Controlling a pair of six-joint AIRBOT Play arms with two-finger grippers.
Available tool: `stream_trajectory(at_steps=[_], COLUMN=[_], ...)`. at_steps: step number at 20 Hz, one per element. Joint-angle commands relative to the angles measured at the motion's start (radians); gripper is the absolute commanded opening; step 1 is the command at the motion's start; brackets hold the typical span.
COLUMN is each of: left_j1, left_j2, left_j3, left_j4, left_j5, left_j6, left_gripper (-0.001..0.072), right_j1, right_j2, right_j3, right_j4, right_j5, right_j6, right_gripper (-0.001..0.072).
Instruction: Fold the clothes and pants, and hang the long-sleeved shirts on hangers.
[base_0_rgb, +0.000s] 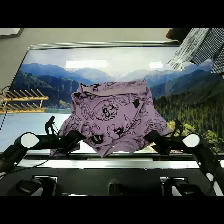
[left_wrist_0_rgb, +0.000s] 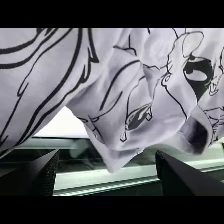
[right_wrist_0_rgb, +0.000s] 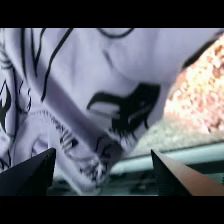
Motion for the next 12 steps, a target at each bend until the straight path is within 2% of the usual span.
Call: stream_trajectory(at_steps=[1,2,3,4,5,7,9,11,12], left_j1=[-0.021,-0.022,-0.028,-0.039,-0.055,-0.09,-0.122,-0.14,-0.144], left_j2=[-0.038,-0.055,-0.073,-0.089,-0.106,-0.139,-0.186,-0.241,-0.257], left_j3=[-0.026,-0.026,-0.026,-0.026,-0.026,-0.026,-0.026,-0.026,-0.023], left_j4=[-0.053,-0.072,-0.09,-0.095,-0.095,-0.096,-0.096,-0.096,-0.096], left_j5=[0.074,0.084,0.092,0.1,0.111,0.164,0.227,0.271,0.275], left_j6=[-0.01,-0.009,-0.009,-0.009,-0.009,-0.01,-0.043,-0.102,-0.113], left_gripper=[0.0682,0.0681,0.0681,0.068,0.0679,0.0671,0.046,0.0447,0.0304], right_j1=[0.082,0.09,0.09,0.09,0.09,0.09,0.09,0.09,0.09], right_j2=[-0.112,-0.15,-0.171,-0.165,-0.147,-0.089,-0.029,0.024,0.049], right_j3=[-0.043,-0.04,-0.032,-0.025,-0.017,-0.008,-0.008,-0.008,-0.008], right_j4=[0.084,0.092,0.091,0.089,0.087,0.058,0.031,0.028,0.027], right_j5=[-0.247,-0.266,-0.256,-0.241,-0.22,-0.154,-0.069,-0.022,-0.008], right_j6=[0.021,0.021,0.021,0.025,0.024,0.058,0.129,0.142,0.158], right_gripper=[0.0646,0.0472,0.0136,0.0059,0.0033,0.0032,0.0033,0.0033,0.0033])
